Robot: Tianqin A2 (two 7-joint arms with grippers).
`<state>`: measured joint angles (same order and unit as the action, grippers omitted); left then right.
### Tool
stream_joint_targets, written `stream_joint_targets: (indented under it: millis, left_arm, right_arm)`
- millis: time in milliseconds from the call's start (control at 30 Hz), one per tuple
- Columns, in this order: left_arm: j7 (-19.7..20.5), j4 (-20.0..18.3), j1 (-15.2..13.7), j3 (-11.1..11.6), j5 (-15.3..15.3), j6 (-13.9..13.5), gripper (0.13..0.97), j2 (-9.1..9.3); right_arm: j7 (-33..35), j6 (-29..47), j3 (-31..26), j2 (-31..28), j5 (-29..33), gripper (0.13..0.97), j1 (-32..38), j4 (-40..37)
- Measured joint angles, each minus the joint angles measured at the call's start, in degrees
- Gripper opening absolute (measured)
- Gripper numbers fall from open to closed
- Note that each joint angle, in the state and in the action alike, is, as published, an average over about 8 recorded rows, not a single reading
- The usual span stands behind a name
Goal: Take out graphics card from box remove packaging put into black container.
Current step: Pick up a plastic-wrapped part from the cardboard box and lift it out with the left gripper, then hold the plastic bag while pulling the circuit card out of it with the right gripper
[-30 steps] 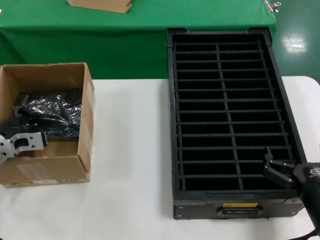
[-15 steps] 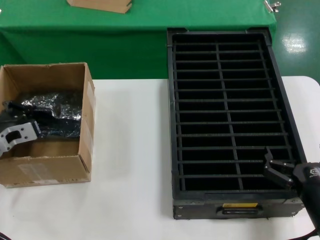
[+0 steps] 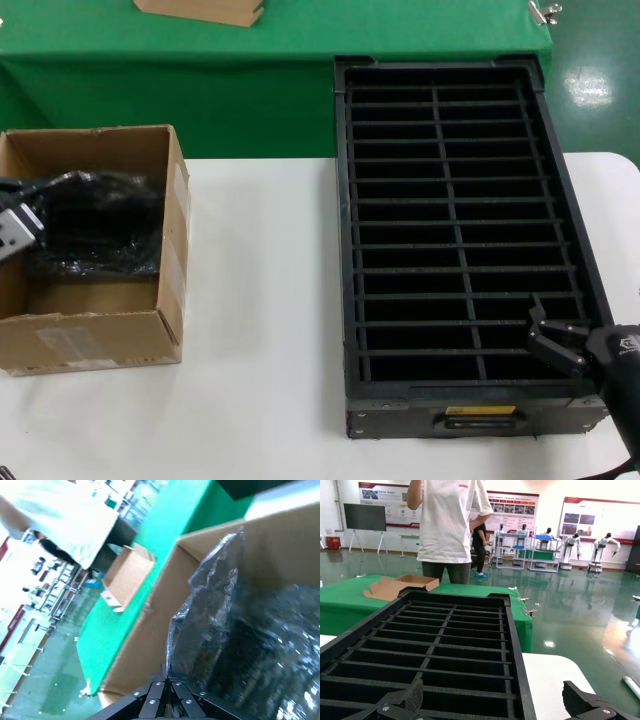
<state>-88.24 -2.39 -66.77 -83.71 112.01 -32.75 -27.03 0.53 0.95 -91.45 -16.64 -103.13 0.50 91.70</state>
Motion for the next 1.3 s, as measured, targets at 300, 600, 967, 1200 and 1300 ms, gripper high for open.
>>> stream_joint_targets:
  millis: [300,600,967,1200,1300]
  left_arm:
    - [9.2,-6.4,2.4,0.6,0.7,-2.8,0.139,-0.70]
    - [22.0,-22.2,10.1,-0.5,-0.4,-1.3,0.139,-1.64]
    - [38.2,-45.9,22.3,-0.5,-1.8,3.4,0.139,-4.59]
    - [46.5,-58.2,29.3,0.6,-1.9,5.4,0.139,-6.71]
    - [48.9,-62.2,31.9,1.1,-2.0,5.9,0.139,-7.29]
  right_arm:
    - [0.0,0.0,0.0,0.0,0.0,0.966,0.0,0.0]
    - [0.0,0.0,0.0,0.0,0.0,0.966,0.0,0.0]
    - [0.0,0.0,0.0,0.0,0.0,0.966,0.0,0.0]
    - [0.0,-1.0,-1.2,-1.3,-0.7,0.966,0.4,0.4]
    - [0.1,-2.5,-3.2,-3.4,-2.0,0.966,1.3,1.1]
